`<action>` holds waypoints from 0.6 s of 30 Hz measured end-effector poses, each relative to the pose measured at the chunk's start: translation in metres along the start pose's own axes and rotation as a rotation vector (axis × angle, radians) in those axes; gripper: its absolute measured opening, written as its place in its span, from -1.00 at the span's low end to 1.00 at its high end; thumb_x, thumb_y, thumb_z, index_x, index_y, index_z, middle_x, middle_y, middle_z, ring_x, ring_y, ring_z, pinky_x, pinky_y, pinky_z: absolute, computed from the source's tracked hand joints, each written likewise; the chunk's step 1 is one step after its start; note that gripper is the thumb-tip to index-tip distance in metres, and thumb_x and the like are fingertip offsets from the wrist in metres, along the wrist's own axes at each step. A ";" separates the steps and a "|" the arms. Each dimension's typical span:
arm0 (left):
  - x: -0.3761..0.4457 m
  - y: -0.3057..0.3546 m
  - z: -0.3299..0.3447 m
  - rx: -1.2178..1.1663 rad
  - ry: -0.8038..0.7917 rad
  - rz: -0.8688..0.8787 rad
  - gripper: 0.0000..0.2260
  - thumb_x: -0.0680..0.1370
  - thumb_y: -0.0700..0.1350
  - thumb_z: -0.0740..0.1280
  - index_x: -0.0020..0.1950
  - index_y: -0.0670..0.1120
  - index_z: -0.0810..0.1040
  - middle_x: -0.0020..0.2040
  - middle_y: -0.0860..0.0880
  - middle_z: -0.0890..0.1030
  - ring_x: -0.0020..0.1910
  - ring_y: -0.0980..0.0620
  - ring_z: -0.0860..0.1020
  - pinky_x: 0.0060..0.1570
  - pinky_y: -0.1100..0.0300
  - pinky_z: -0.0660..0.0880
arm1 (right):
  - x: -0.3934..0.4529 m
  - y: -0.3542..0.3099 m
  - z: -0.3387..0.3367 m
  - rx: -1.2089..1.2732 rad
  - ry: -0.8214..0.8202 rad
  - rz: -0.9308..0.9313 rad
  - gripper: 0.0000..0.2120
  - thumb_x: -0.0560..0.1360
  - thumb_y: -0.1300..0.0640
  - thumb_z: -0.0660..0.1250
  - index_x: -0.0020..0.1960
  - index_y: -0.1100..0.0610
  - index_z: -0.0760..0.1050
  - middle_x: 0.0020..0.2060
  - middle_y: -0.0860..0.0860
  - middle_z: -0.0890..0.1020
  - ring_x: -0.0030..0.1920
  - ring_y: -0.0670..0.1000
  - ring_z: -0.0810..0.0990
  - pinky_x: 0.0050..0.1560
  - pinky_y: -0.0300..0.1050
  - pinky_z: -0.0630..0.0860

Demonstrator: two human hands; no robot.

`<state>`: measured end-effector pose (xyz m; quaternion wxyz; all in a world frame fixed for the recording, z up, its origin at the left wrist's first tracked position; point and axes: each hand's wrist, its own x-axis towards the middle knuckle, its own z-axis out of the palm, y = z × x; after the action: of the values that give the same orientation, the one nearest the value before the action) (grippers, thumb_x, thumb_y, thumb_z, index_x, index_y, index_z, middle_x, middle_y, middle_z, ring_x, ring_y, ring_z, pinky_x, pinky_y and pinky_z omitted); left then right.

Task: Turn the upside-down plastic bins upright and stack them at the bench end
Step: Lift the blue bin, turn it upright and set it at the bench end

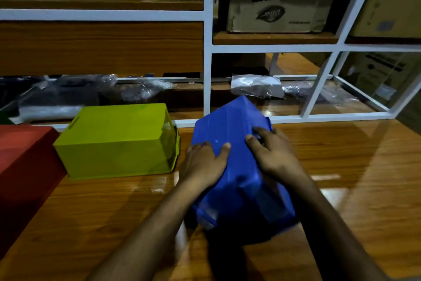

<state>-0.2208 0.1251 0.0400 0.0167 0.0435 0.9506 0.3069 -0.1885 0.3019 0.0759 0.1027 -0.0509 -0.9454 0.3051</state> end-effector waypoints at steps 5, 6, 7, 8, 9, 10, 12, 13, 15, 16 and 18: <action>0.002 0.016 -0.023 -0.306 -0.105 -0.072 0.11 0.16 0.68 0.01 0.52 0.01 0.29 0.51 -0.03 0.37 0.46 -0.08 0.36 0.39 -0.04 0.32 | -0.001 -0.016 0.004 0.018 0.017 -0.197 -0.47 0.53 -0.11 0.05 0.39 0.06 0.49 0.05 0.14 0.52 0.15 0.16 0.50 0.29 0.00 0.39; 0.003 0.018 -0.026 -0.349 -0.105 -0.069 0.14 0.13 0.67 0.09 0.55 0.01 0.25 0.53 0.00 0.33 0.48 -0.05 0.33 0.42 -0.03 0.30 | -0.001 -0.016 0.004 0.045 -0.011 -0.237 -0.51 0.53 -0.05 0.10 0.39 0.05 0.49 0.05 0.12 0.52 0.15 0.15 0.51 0.29 0.01 0.40; 0.005 0.017 -0.027 -0.398 -0.104 -0.070 0.13 0.12 0.64 0.17 0.55 0.01 0.25 0.53 0.01 0.33 0.47 -0.03 0.34 0.42 -0.04 0.31 | -0.001 -0.015 0.003 0.070 -0.038 -0.274 -0.53 0.53 0.00 0.13 0.39 0.05 0.49 0.06 0.10 0.53 0.15 0.14 0.51 0.30 -0.02 0.39; 0.006 0.016 -0.028 -0.448 -0.097 -0.084 0.11 0.11 0.60 0.24 0.53 0.02 0.28 0.51 0.02 0.37 0.45 -0.02 0.38 0.40 -0.05 0.34 | 0.000 -0.012 0.001 0.085 -0.060 -0.304 -0.55 0.52 0.04 0.16 0.38 0.05 0.50 0.08 0.09 0.54 0.17 0.14 0.51 0.30 -0.07 0.38; 0.009 0.012 -0.027 -0.522 -0.079 -0.095 0.07 0.10 0.58 0.31 0.50 0.04 0.34 0.46 0.02 0.44 0.39 -0.02 0.44 0.36 -0.07 0.38 | 0.002 -0.009 -0.001 0.074 -0.069 -0.322 -0.55 0.52 0.05 0.18 0.37 0.05 0.51 0.13 0.09 0.57 0.20 0.14 0.51 0.30 -0.12 0.37; 0.012 0.006 -0.024 -0.605 -0.053 -0.103 0.01 0.09 0.56 0.37 0.44 0.09 0.41 0.39 0.02 0.52 0.32 -0.02 0.51 0.32 -0.09 0.43 | 0.004 -0.005 -0.004 0.020 -0.061 -0.315 -0.56 0.52 0.02 0.19 0.38 0.03 0.50 0.19 0.08 0.57 0.24 0.14 0.49 0.30 -0.12 0.36; 0.010 0.000 -0.026 -0.714 0.020 -0.096 -0.29 0.22 0.40 0.45 0.31 0.16 0.49 0.25 0.03 0.62 0.18 -0.01 0.61 0.21 -0.12 0.52 | 0.005 0.005 -0.009 -0.129 -0.025 -0.186 -0.52 0.55 -0.12 0.24 0.43 -0.01 0.43 0.33 0.10 0.47 0.35 0.17 0.38 0.35 -0.03 0.32; 0.005 0.002 -0.029 -0.749 0.048 -0.073 -0.44 0.33 0.26 0.46 0.29 0.18 0.50 0.22 0.04 0.63 0.13 0.00 0.64 0.16 -0.10 0.56 | 0.004 0.008 -0.010 -0.134 -0.016 -0.079 -0.46 0.54 -0.16 0.28 0.46 0.02 0.38 0.35 0.14 0.42 0.37 0.19 0.36 0.36 0.00 0.32; 0.000 0.002 -0.031 -0.839 0.042 0.003 -0.61 0.51 0.01 0.42 0.31 0.19 0.47 0.19 0.08 0.63 0.09 0.03 0.65 0.08 -0.01 0.61 | 0.003 0.010 -0.011 0.092 -0.039 0.085 -0.39 0.52 -0.09 0.36 0.48 0.13 0.34 0.28 0.19 0.48 0.27 0.19 0.49 0.25 -0.02 0.42; -0.001 0.001 -0.031 -0.887 0.026 0.029 -0.64 0.55 -0.06 0.39 0.32 0.20 0.47 0.19 0.10 0.63 0.08 0.05 0.66 0.05 0.03 0.62 | 0.004 0.011 -0.011 0.282 -0.068 0.139 -0.40 0.52 -0.02 0.39 0.47 0.18 0.33 0.19 0.15 0.56 0.14 0.14 0.60 0.11 -0.05 0.51; -0.004 -0.002 -0.029 -0.928 0.045 0.047 -0.65 0.57 -0.09 0.38 0.32 0.18 0.50 0.18 0.08 0.64 0.07 0.06 0.66 -0.01 0.09 0.61 | 0.005 0.012 -0.008 0.615 -0.129 0.211 -0.50 0.53 0.13 0.40 0.42 0.23 0.40 0.02 0.08 0.68 -0.12 0.01 0.71 -0.19 -0.15 0.58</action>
<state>-0.2191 0.1059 0.0622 0.0067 0.0460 0.7117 0.7010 -0.1913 0.3169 0.0755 0.0212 -0.0959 -0.8030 0.5878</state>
